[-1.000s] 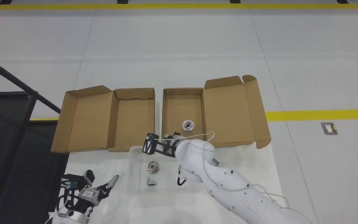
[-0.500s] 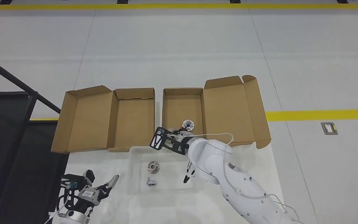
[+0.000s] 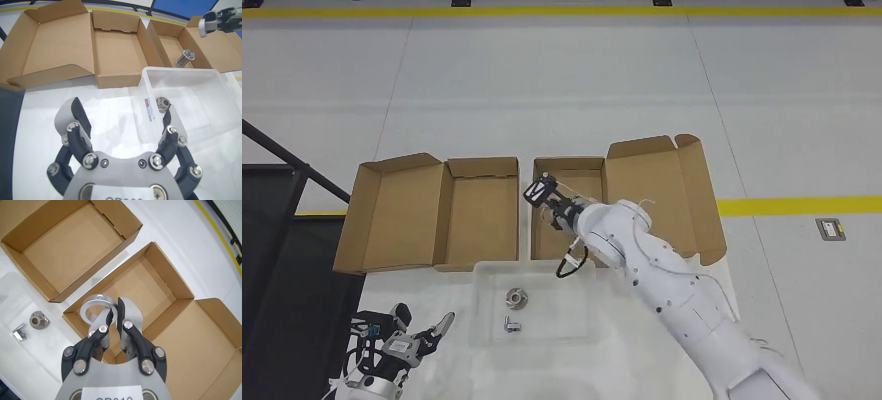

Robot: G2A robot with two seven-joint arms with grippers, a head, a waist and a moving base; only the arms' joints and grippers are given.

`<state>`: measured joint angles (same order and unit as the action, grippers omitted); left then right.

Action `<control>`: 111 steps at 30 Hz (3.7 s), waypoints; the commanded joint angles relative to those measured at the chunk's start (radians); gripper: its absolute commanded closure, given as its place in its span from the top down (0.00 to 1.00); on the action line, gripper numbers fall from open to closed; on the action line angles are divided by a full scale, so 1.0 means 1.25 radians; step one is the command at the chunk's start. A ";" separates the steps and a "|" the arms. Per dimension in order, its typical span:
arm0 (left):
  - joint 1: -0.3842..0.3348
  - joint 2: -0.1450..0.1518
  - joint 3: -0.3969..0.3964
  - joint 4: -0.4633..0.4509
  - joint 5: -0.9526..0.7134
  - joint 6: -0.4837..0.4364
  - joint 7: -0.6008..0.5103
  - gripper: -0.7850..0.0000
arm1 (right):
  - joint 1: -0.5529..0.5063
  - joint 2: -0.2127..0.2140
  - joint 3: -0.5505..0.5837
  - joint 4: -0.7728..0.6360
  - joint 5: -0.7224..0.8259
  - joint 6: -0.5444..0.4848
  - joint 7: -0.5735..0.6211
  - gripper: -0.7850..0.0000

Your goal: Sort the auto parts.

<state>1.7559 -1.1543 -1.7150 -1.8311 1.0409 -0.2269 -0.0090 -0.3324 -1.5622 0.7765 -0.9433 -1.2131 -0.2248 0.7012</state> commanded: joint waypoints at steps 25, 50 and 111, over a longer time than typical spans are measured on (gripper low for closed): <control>0.000 0.000 0.000 0.000 0.000 0.000 0.000 1.00 | 0.182 -0.237 -0.191 0.544 0.081 -0.052 -0.042 0.15; 0.000 0.000 0.000 0.000 0.000 0.000 0.000 1.00 | 0.182 -0.237 -0.191 0.544 0.081 -0.052 -0.042 1.00; 0.045 0.036 -0.089 -0.206 0.233 -0.365 -0.162 1.00 | -0.603 0.137 0.359 -0.743 -0.299 -0.533 -0.210 1.00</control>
<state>1.8133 -1.1097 -1.8253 -2.0927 1.3367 -0.6822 -0.2126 -1.0856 -1.3905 1.2250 -1.8724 -1.5871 -0.8910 0.4385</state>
